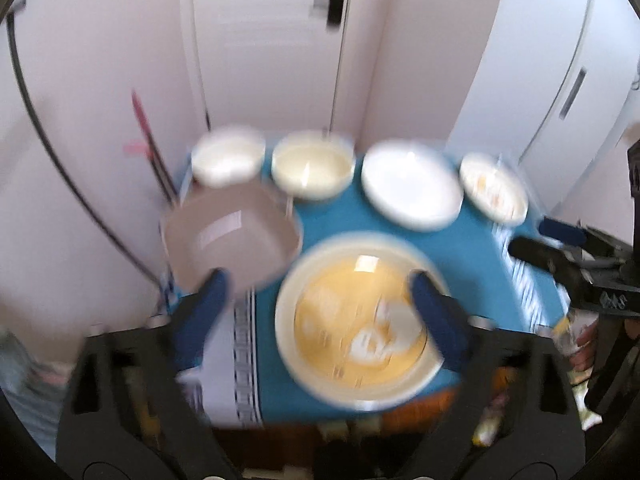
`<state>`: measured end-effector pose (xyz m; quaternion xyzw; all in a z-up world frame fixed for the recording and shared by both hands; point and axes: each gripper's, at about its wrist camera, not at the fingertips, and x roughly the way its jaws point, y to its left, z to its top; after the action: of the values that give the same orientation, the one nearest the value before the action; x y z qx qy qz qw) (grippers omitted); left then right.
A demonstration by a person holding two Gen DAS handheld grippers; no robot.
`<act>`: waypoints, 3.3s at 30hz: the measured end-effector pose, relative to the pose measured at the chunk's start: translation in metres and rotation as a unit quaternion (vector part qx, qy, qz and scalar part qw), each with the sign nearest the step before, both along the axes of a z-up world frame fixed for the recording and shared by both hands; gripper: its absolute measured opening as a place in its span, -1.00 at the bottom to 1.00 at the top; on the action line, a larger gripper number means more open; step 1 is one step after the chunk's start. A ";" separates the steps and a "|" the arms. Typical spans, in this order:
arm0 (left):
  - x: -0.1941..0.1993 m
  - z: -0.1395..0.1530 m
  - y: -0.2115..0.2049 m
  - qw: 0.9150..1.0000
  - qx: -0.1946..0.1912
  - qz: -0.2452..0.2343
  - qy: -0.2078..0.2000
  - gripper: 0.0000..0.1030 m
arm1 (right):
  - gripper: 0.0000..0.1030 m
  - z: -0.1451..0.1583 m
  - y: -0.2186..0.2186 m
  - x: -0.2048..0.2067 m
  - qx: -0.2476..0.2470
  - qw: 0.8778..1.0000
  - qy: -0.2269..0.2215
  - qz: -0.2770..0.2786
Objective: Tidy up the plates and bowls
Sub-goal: 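Lower the yellow bear plate onto the cloth and open both grippers, then grasp the rim of the white plate with both grippers, then lift the white plate with both grippers and carry it over the yellow plate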
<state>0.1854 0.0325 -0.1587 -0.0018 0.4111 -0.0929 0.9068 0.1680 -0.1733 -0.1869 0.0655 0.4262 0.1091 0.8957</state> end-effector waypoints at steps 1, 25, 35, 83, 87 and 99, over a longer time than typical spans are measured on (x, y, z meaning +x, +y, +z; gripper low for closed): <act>0.003 0.013 -0.005 1.000 -0.001 -0.003 -0.026 0.99 | 1.00 0.010 -0.004 0.000 0.005 1.000 -0.013 -0.004; 0.143 -0.087 -0.101 0.983 -0.092 0.096 0.130 0.72 | 0.61 -0.035 -0.118 0.201 -0.050 0.982 0.091 0.161; 0.166 -0.156 -0.128 0.969 -0.087 0.147 0.180 0.22 | -0.02 -0.118 -0.111 0.244 -0.031 0.953 0.156 0.256; 0.118 -0.096 -0.173 0.982 -0.030 0.132 0.132 -0.66 | -0.63 -0.102 -0.116 0.218 -0.027 0.955 0.104 0.276; 0.089 -0.069 -0.165 0.986 -0.031 0.121 0.109 -0.66 | -0.63 -0.073 -0.107 0.190 -0.026 0.960 0.087 0.266; 0.015 -0.040 -0.110 0.993 -0.020 0.047 0.102 -0.66 | -0.63 -0.051 -0.058 0.084 -0.007 0.980 0.080 0.185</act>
<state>0.2008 -0.0779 -0.1992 -0.0485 0.4993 -0.0581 0.8631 0.2516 -0.2318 -0.2376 -0.0120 0.5019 0.2641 0.8235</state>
